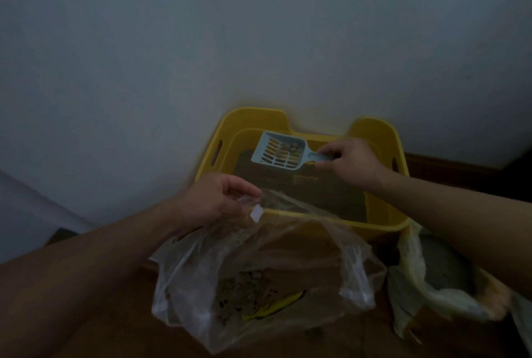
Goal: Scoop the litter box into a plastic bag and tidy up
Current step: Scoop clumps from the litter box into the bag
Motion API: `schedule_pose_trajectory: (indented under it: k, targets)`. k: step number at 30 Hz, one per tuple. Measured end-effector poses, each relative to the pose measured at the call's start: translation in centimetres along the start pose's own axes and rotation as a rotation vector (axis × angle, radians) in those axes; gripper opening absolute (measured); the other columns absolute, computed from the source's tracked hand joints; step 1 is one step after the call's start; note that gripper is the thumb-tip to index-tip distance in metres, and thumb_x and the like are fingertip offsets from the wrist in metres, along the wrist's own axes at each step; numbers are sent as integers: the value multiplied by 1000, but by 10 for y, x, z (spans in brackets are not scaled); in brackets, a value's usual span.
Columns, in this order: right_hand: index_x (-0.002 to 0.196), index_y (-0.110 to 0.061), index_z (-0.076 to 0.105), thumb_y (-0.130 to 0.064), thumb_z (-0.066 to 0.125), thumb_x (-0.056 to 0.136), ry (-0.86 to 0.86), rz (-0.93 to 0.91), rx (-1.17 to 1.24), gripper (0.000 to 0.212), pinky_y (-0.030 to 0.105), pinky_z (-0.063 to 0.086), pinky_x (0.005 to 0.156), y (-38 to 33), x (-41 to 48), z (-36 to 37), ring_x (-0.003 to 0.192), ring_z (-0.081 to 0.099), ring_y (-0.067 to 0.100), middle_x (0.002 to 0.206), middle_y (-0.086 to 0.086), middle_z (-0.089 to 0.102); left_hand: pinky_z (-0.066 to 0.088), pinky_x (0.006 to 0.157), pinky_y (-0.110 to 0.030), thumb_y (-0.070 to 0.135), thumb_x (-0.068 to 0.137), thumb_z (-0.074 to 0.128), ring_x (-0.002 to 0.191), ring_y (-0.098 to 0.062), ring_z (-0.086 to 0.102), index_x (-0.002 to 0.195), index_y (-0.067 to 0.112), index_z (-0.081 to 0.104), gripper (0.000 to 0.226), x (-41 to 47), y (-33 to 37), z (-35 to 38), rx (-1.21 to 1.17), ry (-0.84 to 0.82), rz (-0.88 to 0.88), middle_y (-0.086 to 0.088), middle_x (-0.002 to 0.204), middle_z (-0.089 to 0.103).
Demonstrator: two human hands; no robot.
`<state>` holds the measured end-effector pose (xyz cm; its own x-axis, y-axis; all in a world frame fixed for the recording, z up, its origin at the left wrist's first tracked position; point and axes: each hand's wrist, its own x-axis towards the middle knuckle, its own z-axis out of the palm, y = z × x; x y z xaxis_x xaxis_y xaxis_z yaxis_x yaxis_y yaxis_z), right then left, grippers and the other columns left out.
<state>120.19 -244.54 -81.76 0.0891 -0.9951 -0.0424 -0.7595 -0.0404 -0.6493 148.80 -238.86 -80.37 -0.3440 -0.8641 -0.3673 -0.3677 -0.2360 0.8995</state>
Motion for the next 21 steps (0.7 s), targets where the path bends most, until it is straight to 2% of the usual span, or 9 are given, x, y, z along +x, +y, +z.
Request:
schedule_pose_trajectory:
  k: [2, 4, 6, 9, 12, 15, 21]
  targets:
    - [105, -20, 76, -25, 77, 84, -13, -13, -4, 21, 34, 55, 74, 1, 2, 2, 85, 66, 18, 94, 1, 72, 55, 72, -19, -19, 76, 68, 85, -9, 70, 87, 24, 79, 46, 1, -2, -1, -7, -6, -3, 2, 92, 78]
    - [105, -21, 76, -25, 77, 84, -12, -44, -28, 21, 23, 49, 65, 1, 3, 3, 81, 64, 14, 90, -3, 70, 55, 72, -20, -19, 76, 69, 85, -9, 70, 85, 27, 80, 48, 2, -4, -3, -5, -12, -3, 2, 92, 78]
    - [104, -22, 76, -25, 76, 85, -15, -50, -21, 20, 19, 43, 60, 1, 3, 3, 79, 63, 11, 89, -4, 70, 56, 73, -22, -20, 76, 68, 86, -11, 70, 87, 24, 79, 46, 3, -5, -3, -28, -18, -8, -1, 94, 78]
    - [104, -22, 76, -25, 76, 84, -27, -30, 43, 20, 21, 46, 61, 3, 2, 0, 79, 65, 12, 91, -1, 73, 57, 78, -25, -20, 76, 68, 88, -14, 70, 88, 24, 79, 47, 3, -4, -2, -27, -22, 2, -5, 98, 78]
    - [104, -22, 76, -23, 76, 84, -41, -11, 47, 20, 18, 47, 61, 5, -1, -1, 79, 64, 9, 92, -3, 72, 55, 76, -22, -18, 76, 69, 86, -9, 71, 94, 22, 77, 45, 3, -3, -2, 16, -27, 1, 0, 94, 78]
    - [107, -22, 75, -23, 75, 86, -44, 3, 42, 21, 17, 46, 60, 8, -1, -2, 78, 61, 2, 94, -5, 71, 54, 79, -23, -17, 76, 70, 89, -8, 71, 90, 26, 80, 46, 3, -4, -3, 31, -33, 3, 2, 97, 78]
    - [103, -22, 77, -25, 77, 84, -57, -4, 12, 20, 18, 41, 56, 7, 1, -5, 73, 60, 4, 90, -3, 72, 52, 75, -20, -16, 76, 70, 88, -4, 71, 96, 22, 77, 44, 4, -6, -2, 46, -31, -5, 5, 95, 78]
